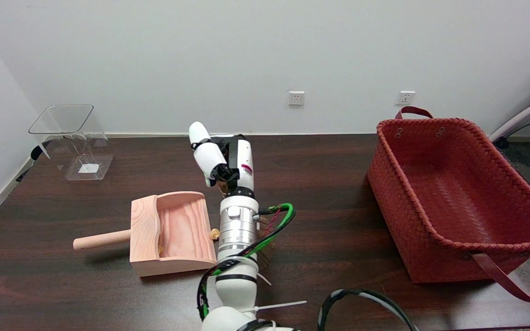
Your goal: Use the broom to sweep the yellow paper into the dustpan.
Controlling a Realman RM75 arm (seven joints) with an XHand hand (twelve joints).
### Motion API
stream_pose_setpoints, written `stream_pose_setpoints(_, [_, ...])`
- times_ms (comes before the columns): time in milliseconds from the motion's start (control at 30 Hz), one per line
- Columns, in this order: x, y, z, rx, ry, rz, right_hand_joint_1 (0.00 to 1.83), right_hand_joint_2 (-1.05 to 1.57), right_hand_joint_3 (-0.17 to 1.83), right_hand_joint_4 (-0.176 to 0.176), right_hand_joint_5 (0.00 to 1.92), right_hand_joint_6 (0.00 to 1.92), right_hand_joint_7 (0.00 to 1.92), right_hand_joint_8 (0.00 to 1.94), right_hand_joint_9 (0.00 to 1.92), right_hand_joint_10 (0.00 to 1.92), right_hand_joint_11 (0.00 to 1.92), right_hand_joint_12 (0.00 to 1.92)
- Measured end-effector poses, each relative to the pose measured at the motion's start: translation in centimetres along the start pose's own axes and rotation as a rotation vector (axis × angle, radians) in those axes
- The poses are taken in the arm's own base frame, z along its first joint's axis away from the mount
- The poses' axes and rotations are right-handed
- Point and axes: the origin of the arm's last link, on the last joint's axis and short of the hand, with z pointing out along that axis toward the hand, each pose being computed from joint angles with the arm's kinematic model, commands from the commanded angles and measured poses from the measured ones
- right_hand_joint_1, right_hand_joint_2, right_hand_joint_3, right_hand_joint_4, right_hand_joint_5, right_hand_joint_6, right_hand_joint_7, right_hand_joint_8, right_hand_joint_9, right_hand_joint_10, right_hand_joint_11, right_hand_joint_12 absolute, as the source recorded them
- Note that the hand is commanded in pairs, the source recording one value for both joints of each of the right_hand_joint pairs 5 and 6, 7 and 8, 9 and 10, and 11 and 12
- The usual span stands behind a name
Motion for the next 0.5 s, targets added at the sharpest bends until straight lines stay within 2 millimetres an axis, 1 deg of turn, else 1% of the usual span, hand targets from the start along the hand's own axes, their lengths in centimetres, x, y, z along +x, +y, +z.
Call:
stream_pose_setpoints(267, [-1.8,-0.8,-0.3,0.012,-0.006,0.083,0.57,1.57,-0.02,0.0,1.92,1.92,1.92,1.92,1.92,1.92,1.92,1.92])
stream_pose_setpoints(500, [-3.2,-1.1,-0.8,0.014,-0.028,0.135,0.51,1.57,-0.1,0.0,1.92,1.92,1.92,1.92,1.92,1.92,1.92,1.92])
